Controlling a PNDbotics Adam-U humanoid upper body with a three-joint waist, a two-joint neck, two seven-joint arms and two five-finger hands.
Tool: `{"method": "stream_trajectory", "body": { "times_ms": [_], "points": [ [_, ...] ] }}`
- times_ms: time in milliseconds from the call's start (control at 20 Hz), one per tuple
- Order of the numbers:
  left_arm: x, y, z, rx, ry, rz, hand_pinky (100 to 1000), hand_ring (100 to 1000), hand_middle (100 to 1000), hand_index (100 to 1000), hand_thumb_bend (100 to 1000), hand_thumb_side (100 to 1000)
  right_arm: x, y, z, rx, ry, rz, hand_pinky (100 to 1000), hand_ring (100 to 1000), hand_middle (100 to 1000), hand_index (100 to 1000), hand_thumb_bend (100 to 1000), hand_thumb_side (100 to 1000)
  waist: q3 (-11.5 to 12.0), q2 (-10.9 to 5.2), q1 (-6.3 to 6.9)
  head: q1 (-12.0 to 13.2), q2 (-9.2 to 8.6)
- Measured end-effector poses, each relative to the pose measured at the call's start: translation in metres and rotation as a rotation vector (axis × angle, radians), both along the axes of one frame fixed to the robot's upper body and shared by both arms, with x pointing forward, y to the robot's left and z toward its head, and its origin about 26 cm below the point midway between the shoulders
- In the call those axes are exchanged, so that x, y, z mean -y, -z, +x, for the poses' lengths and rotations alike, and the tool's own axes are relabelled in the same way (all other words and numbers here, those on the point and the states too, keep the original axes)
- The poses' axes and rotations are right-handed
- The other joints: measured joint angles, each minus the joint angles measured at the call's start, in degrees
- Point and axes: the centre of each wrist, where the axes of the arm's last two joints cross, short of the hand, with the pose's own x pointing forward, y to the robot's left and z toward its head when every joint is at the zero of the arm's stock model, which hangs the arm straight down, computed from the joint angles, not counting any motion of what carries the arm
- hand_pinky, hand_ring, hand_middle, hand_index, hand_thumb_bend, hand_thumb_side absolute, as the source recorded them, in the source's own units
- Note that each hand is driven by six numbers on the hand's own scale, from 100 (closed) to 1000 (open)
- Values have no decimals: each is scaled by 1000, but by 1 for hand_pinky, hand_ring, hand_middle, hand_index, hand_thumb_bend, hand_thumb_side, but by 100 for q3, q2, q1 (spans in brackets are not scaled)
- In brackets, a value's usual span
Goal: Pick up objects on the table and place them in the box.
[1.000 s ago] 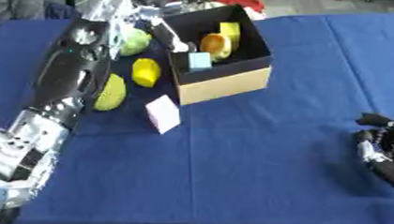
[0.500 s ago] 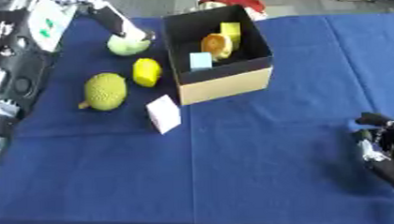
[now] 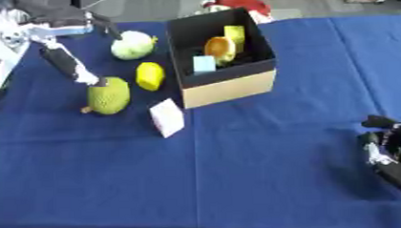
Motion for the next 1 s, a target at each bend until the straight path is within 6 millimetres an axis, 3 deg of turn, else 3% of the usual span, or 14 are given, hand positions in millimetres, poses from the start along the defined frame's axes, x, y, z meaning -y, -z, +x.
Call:
{"method": "stream_trajectory", "body": {
  "times_ms": [200, 500, 600, 800, 850, 900, 950, 1000],
  "points": [
    [-10, 20, -1, -65, -50, 34, 866, 827, 859, 925, 575, 543, 0, 0, 0, 1, 2, 0, 749, 661, 735, 836, 100, 259, -3, 0, 0, 3, 0],
    [-16, 45, 3, -115, -84, 62, 820, 761, 791, 880, 533, 322, 0, 0, 0, 1, 2, -2, 749, 661, 735, 836, 100, 259, -15, 0, 0, 4, 0],
    [-16, 53, 5, -112, -80, 64, 814, 751, 780, 873, 520, 319, 0, 0, 0, 1, 2, -2, 749, 661, 735, 836, 100, 259, -18, 0, 0, 4, 0],
    [-15, 68, 9, -46, -81, 28, 734, 615, 623, 751, 360, 282, 0, 0, 0, 1, 2, -2, 749, 661, 735, 836, 100, 258, -24, 0, 0, 3, 0],
    [-13, 71, 9, -15, -82, 9, 688, 557, 553, 686, 206, 264, 0, 0, 0, 1, 2, -2, 749, 661, 735, 836, 100, 259, -24, 0, 0, 3, 0],
    [-12, 74, 10, 19, -83, -15, 683, 551, 545, 679, 186, 262, 0, 0, 0, 1, 2, -2, 749, 661, 735, 836, 100, 259, -24, 0, 0, 3, 0],
    [-10, 76, 10, 54, -85, -39, 651, 503, 487, 620, 100, 246, 0, 0, 0, 1, 2, -2, 749, 661, 735, 836, 100, 259, -24, 0, 0, 3, 0],
    [-9, 77, 11, 98, -87, -71, 636, 485, 462, 586, 100, 246, 0, 0, 0, 1, 2, -2, 749, 661, 735, 836, 100, 259, -24, 0, 0, 3, 0]
  ]
}}
